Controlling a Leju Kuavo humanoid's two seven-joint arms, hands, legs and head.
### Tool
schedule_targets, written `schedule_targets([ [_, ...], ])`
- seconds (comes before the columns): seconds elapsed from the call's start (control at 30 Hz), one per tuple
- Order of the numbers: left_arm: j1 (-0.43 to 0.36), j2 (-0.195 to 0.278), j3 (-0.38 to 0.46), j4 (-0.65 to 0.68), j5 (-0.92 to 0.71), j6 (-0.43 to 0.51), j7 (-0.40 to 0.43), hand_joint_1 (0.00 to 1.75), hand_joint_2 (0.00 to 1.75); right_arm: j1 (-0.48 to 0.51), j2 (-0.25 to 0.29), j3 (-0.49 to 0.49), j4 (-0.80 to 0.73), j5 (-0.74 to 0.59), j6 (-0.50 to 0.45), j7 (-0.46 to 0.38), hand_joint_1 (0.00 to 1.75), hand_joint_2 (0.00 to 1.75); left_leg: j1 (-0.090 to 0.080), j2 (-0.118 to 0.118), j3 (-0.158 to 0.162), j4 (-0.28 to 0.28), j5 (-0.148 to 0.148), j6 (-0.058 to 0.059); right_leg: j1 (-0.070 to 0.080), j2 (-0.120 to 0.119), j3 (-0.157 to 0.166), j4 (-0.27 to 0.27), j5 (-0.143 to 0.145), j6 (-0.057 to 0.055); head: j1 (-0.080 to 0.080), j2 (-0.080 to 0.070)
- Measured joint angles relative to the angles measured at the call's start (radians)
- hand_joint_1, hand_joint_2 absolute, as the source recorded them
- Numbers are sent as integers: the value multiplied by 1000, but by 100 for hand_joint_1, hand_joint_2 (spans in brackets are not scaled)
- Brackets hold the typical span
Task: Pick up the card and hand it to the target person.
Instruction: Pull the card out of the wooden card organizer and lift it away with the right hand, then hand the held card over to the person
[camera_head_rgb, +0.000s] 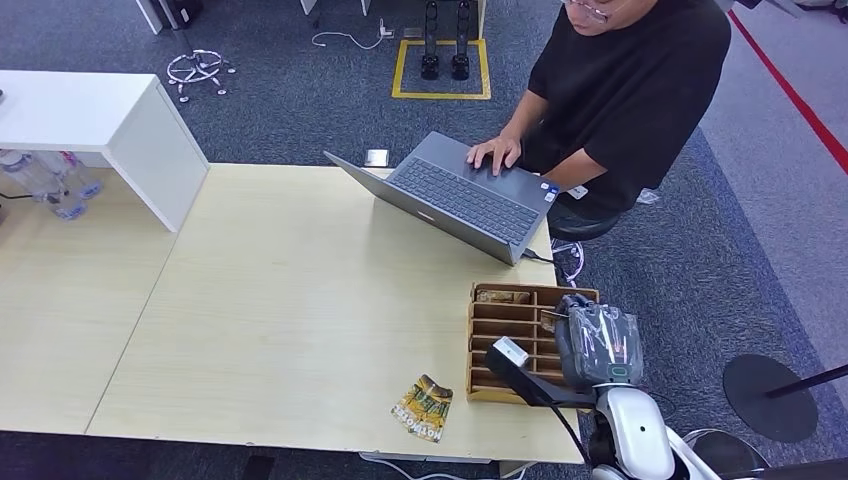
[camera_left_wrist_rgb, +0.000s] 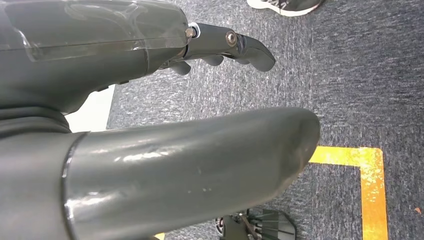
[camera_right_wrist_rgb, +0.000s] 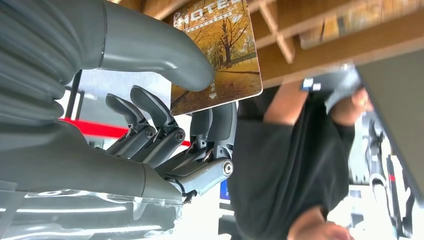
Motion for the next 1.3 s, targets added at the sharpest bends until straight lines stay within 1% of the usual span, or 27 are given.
schedule_targets([
  [0.37, 0, 1, 0, 0, 10, 0, -3, 0, 0, 7, -33, -57, -141, 49, 17, 17, 169, 175, 0, 0, 0, 1, 0, 0, 0, 0, 0, 0, 0, 0, 0, 0],
  [0.77, 0, 2, 0, 0, 10, 0, -3, 0, 0, 12, -45, -78, -187, 53, 17, 19, 168, 175, 0, 0, 0, 1, 0, 0, 0, 0, 0, 0, 0, 0, 0, 0],
  [0.93, 0, 2, 0, 0, 10, -2, -13, 0, 0, 27, -63, -120, -214, 57, 12, 33, 165, 175, 0, 0, 0, 1, 0, 0, 0, 0, 0, 0, 0, 0, 0, 0],
  [1.03, 0, 2, 0, 0, 5, -7, -21, 0, 0, 39, -77, -175, -225, 23, -16, 20, 166, 175, 0, 0, 0, 2, 0, 0, 0, 0, 0, 0, 0, 1, 0, 0],
  [1.17, 0, 2, -1, 0, -11, -16, -33, 0, 0, 51, -82, -259, -224, -4, -104, -36, 175, 175, 0, 0, -1, 2, 0, 0, 0, 0, 0, 0, 1, 1, 0, 0],
  [1.3, 0, 2, -6, 0, -36, -34, -39, 0, 0, 59, -80, -327, -189, 71, -163, -64, 173, 175, 0, 0, -2, 2, 0, 0, 0, 0, 0, 0, 1, 1, 0, 0],
])
